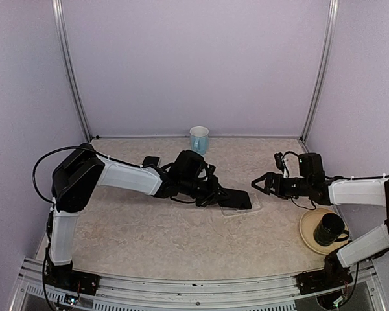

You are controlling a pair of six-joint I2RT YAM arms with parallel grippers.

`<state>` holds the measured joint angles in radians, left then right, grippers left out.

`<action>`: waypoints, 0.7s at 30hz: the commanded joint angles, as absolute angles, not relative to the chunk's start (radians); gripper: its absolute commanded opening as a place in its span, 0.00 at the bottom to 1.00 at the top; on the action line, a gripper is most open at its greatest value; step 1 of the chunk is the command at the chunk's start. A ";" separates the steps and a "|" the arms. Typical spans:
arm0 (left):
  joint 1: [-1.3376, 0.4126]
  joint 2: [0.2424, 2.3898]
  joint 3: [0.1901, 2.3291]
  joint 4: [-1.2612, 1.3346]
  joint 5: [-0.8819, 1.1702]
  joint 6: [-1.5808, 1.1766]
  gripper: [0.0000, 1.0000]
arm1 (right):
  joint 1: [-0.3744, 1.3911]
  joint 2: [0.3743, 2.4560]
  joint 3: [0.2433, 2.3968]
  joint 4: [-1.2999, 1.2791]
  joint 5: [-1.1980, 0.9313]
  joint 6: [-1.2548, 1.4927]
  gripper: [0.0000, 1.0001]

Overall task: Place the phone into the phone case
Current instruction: Install the phone into the phone case.

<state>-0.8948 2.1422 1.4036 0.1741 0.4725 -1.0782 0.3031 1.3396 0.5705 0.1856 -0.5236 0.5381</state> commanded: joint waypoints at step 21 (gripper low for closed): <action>-0.874 2.228 1.490 0.287 0.558 -1.173 0.00 | 0.281 1.539 0.571 0.258 -0.543 0.538 0.99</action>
